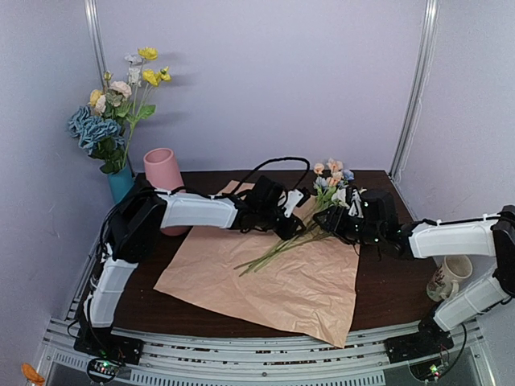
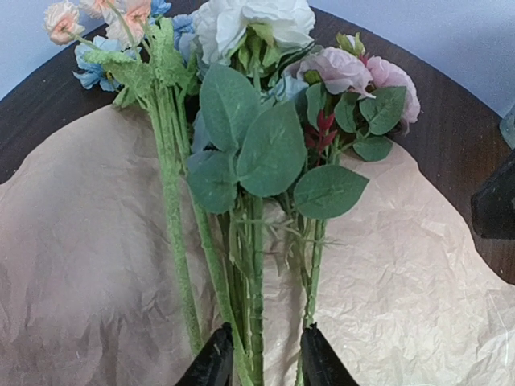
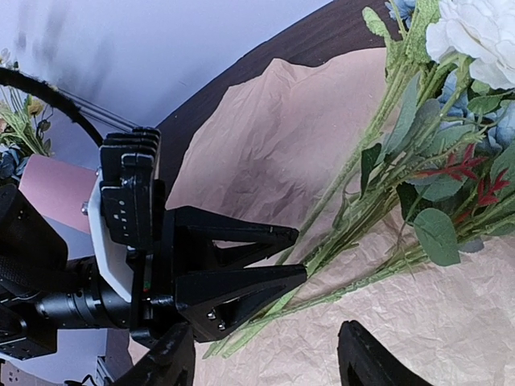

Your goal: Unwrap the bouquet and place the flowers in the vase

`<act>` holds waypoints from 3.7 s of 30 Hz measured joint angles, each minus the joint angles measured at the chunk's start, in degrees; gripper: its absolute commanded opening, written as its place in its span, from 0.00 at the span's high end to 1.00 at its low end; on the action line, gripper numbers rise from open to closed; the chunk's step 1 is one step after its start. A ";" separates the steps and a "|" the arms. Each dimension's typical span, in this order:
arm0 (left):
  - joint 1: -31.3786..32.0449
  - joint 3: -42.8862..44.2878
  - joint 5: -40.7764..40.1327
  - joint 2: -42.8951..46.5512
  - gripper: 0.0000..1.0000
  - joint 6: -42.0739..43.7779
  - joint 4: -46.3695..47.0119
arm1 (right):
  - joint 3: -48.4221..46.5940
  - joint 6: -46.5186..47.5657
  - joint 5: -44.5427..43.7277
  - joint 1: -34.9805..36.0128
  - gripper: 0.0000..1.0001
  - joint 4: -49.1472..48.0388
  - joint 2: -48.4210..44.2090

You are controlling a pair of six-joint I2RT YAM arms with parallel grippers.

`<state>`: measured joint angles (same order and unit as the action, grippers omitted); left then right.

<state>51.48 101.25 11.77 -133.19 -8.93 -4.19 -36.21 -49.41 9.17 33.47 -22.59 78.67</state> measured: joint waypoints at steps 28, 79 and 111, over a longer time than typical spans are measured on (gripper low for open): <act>0.74 -8.39 -3.43 7.30 1.00 -5.35 4.35 | -1.97 -2.91 2.82 -0.74 0.43 -4.39 3.17; 2.32 -32.63 -11.47 51.74 0.42 -12.90 4.57 | -28.50 27.41 24.35 11.76 1.00 5.92 12.48; 0.85 -25.81 -23.43 51.58 1.00 -9.01 -0.81 | -24.41 33.97 13.86 15.52 0.00 9.01 3.37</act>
<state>52.34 75.44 -11.66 -81.60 -17.93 -4.99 -60.62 -15.44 23.03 48.99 -13.58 82.04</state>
